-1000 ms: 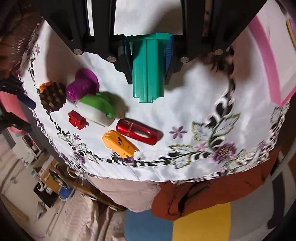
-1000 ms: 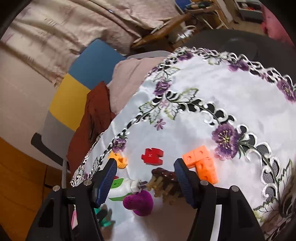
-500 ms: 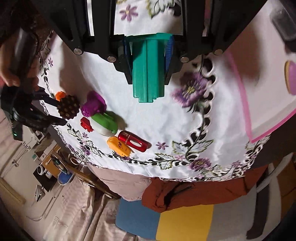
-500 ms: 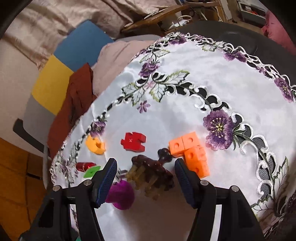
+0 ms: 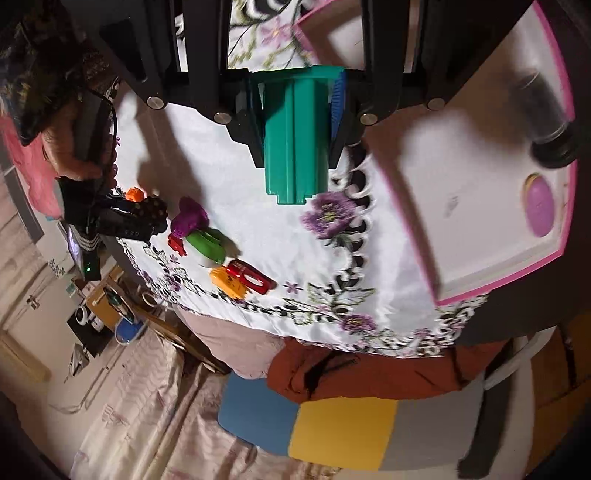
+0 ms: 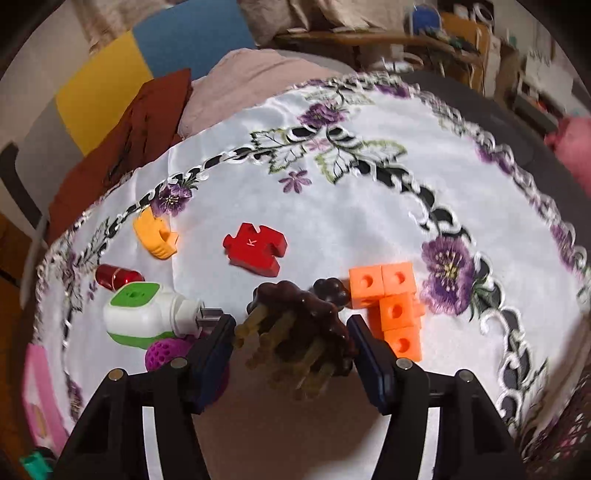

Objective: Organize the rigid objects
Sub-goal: 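Release the teal plunger into the tray while the right gripper grasps the brown brush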

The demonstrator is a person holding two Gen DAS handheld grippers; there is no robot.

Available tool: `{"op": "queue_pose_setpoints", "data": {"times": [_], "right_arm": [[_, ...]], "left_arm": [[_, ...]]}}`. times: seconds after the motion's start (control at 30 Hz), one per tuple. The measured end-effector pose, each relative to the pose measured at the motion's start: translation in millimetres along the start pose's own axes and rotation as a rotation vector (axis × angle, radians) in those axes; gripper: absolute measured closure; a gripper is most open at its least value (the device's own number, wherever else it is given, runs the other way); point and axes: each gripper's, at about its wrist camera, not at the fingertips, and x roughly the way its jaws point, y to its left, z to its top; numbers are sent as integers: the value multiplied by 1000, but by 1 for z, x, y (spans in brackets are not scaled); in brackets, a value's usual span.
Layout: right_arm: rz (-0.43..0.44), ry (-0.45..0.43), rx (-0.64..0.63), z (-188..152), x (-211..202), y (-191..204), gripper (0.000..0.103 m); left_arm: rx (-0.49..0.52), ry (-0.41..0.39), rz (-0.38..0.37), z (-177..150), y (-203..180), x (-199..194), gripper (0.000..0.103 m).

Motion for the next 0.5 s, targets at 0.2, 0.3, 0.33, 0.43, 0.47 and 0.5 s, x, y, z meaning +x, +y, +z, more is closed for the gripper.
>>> {"op": "queue_pose_setpoints", "data": {"times": [0.2, 0.3, 0.33, 0.43, 0.47, 0.5], "right_arm": [[-19, 3, -9, 1, -1, 1, 40], [-37, 3, -29, 0, -1, 4, 40], [-41, 2, -34, -1, -1, 5, 40], [-43, 2, -36, -1, -1, 5, 40], [-45, 2, -39, -1, -1, 6, 40], [-48, 1, -43, -1, -1, 6, 40]], "left_arm": [[-86, -41, 29, -22, 39, -38, 73], [-139, -60, 56, -34, 61, -56, 72], [-154, -65, 61, -37, 67, -59, 73], [-201, -79, 79, -44, 85, -68, 73], [-211, -79, 87, -45, 88, -67, 73], [-226, -79, 89, -44, 92, -67, 73]]}}
